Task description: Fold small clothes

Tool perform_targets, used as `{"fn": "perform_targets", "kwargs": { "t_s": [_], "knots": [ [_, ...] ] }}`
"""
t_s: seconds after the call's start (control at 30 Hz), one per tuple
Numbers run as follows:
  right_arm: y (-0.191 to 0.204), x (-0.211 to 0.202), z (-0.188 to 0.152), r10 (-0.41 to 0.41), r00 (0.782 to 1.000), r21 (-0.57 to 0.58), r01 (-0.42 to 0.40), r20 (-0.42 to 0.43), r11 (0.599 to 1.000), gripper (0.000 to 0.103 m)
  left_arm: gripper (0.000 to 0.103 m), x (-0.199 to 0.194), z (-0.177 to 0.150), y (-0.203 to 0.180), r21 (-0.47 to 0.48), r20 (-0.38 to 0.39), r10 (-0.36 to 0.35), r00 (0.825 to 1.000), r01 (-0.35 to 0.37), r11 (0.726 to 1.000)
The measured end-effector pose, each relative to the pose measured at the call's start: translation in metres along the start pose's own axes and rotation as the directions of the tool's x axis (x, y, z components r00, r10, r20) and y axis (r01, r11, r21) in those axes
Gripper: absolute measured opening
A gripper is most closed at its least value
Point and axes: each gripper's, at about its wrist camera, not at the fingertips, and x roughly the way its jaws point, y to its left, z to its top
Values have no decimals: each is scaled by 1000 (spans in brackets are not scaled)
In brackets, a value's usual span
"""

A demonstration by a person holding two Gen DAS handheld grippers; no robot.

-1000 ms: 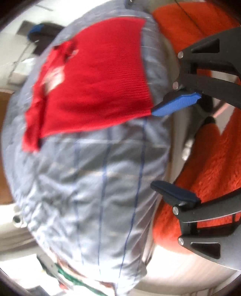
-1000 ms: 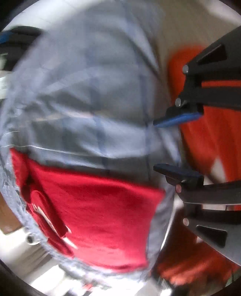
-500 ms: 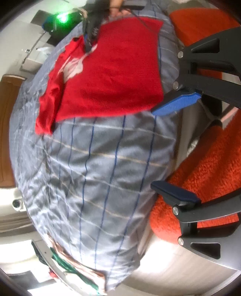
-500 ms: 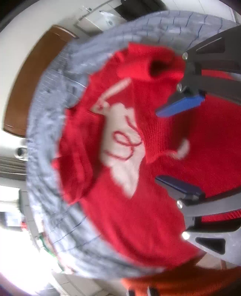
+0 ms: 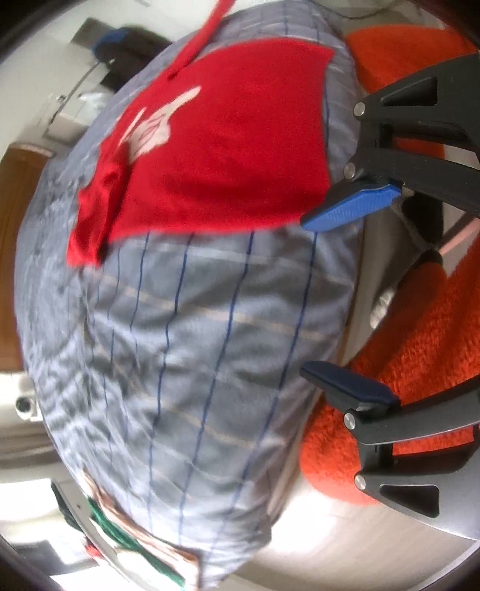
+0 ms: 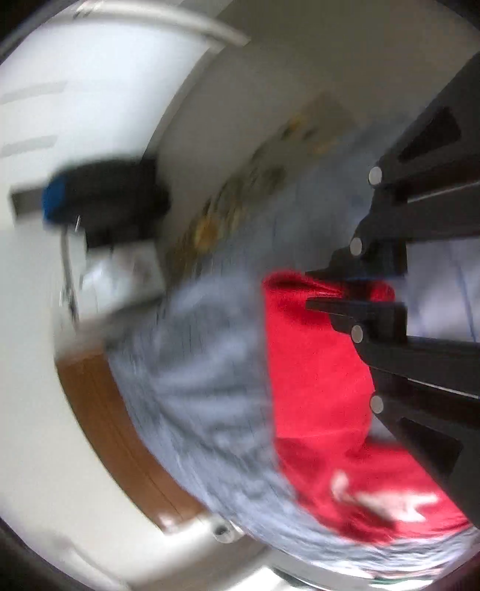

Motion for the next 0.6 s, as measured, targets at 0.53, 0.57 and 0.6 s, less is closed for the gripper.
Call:
{"fn": "perform_targets", "kwargs": {
  "t_s": [0.53, 0.57, 0.6],
  "knots": [
    [-113, 26, -61, 31, 995, 334, 4, -99, 943, 11, 75, -5, -2, -11, 44, -3, 36, 999, -36, 998],
    [-114, 18, -59, 8, 997, 328, 20, -82, 944, 13, 75, -2, -2, -9, 41, -9, 40, 999, -39, 998],
    [-113, 11, -57, 8, 998, 318, 14, -68, 948, 13, 75, 1, -1, -9, 39, -19, 43, 999, -42, 998]
  ]
}}
